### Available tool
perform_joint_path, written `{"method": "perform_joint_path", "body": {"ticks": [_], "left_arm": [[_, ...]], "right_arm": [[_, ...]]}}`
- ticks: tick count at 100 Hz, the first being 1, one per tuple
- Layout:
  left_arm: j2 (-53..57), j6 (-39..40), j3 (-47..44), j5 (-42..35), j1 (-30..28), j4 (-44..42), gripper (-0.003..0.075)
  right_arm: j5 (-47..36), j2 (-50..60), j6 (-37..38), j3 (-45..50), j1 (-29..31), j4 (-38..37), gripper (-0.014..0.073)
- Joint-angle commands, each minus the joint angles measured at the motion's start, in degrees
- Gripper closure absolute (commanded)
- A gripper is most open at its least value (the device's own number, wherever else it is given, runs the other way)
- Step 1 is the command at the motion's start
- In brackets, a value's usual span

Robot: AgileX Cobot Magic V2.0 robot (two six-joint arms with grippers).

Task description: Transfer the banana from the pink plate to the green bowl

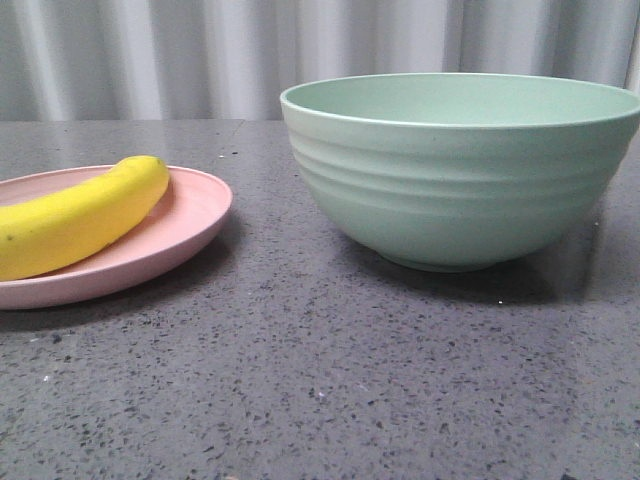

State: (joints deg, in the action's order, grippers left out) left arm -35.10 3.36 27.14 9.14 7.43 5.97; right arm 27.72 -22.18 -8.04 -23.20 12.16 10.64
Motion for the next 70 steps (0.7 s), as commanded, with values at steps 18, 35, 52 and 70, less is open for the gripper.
{"method": "perform_joint_path", "body": {"ticks": [18,35,52,70], "left_arm": [[-9.7,-12.7,12.9,14.6,5.3,1.7,0.0293],[-15.0,-14.7,17.3,19.5,11.6,2.5,0.0293],[-20.6,-16.0,19.5,24.8,16.9,2.5,0.0293],[-24.6,-16.3,19.8,26.4,18.3,2.7,0.0293]], "right_arm": [[-4.6,-1.0,-0.3,-1.9,0.2,0.4,0.0657],[-4.7,-1.0,-0.3,-1.9,0.2,0.4,0.0657],[-4.7,-1.0,-0.3,-1.9,0.2,0.4,0.0657],[-4.7,-1.0,-0.3,-1.9,0.2,0.4,0.0657]]}}
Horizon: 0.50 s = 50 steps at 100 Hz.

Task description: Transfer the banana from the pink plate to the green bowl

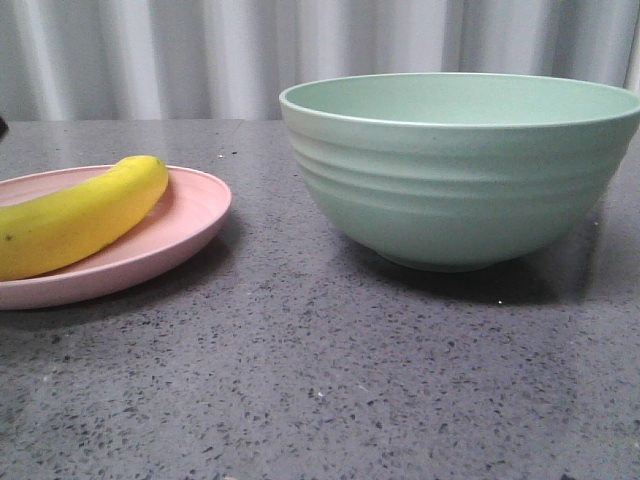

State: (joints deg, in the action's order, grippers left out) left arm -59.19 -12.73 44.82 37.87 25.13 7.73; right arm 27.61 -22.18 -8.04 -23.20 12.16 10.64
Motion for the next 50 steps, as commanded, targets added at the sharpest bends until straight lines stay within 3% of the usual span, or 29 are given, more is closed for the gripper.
{"method": "perform_joint_path", "body": {"ticks": [1,23,50], "left_arm": [[-0.7,-0.2,2.1,-2.3,0.6,1.0,0.0293],[-4.7,-4.7,4.4,3.2,0.6,4.2,0.0293],[-10.8,-4.9,7.2,3.3,0.6,4.2,0.0293]], "right_arm": [[-4.6,-1.0,-0.3,-1.9,0.2,0.4,0.0657],[-4.9,-1.0,-0.3,-1.9,0.2,0.4,0.0657],[-5.0,-1.0,-0.3,-1.9,0.2,0.4,0.0657]]}}
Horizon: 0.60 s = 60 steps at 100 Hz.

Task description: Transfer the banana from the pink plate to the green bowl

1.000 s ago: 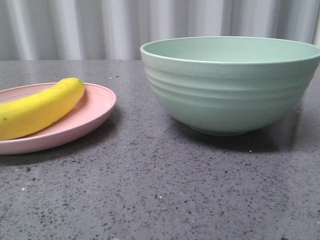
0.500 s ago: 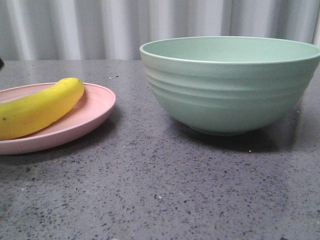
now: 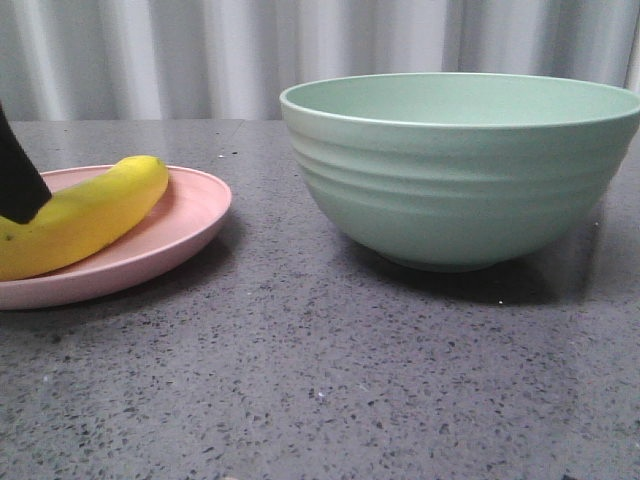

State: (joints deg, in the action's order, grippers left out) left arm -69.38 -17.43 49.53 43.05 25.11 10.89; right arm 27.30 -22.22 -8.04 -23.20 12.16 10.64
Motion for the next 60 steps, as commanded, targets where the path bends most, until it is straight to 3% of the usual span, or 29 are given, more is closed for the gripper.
{"method": "perform_joint_path", "body": {"ticks": [1,48,60], "left_arm": [[-1.0,-0.2,2.6,-1.8,0.6,1.1,0.0293],[-7.3,-0.2,4.3,-1.2,0.6,1.1,0.0295],[-7.4,-0.2,4.3,-1.2,0.6,1.1,0.0343]], "right_arm": [[-4.7,-1.0,-0.3,-1.9,0.2,0.4,0.0657],[-4.7,-1.0,-0.3,-1.9,0.2,0.4,0.0657],[-4.7,-1.0,-0.3,-1.9,0.2,0.4,0.0657]]}}
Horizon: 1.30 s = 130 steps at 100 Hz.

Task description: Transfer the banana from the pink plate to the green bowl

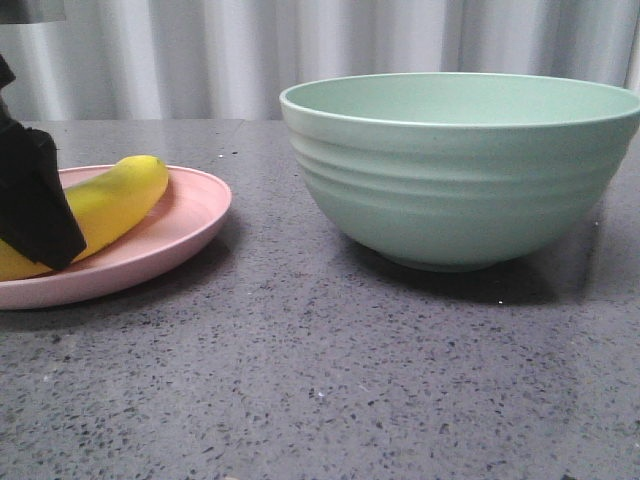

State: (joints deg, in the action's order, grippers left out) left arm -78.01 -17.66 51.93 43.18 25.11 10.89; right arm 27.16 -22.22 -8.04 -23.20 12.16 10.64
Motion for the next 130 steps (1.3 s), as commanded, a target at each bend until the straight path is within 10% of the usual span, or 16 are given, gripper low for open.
{"method": "perform_joint_path", "body": {"ticks": [1,70,102,130], "left_arm": [[1.2,0.0,1.9,-1.3,0.6,1.1,0.0347],[1.6,-0.1,3.3,-1.1,0.6,1.6,0.0738],[6.0,-2.8,10.1,1.2,4.2,7.9,0.0741],[9.3,-2.8,12.2,-2.2,16.2,12.4,0.0741]], "right_arm": [[-4.6,-1.0,-0.3,-1.9,0.2,0.4,0.0657],[-3.4,-1.0,-0.3,-2.3,0.2,0.4,0.0657],[8.8,-2.9,-0.4,-11.3,-4.5,2.5,0.0648],[10.9,-10.2,-1.0,-18.6,-12.0,18.8,0.0315]]}}
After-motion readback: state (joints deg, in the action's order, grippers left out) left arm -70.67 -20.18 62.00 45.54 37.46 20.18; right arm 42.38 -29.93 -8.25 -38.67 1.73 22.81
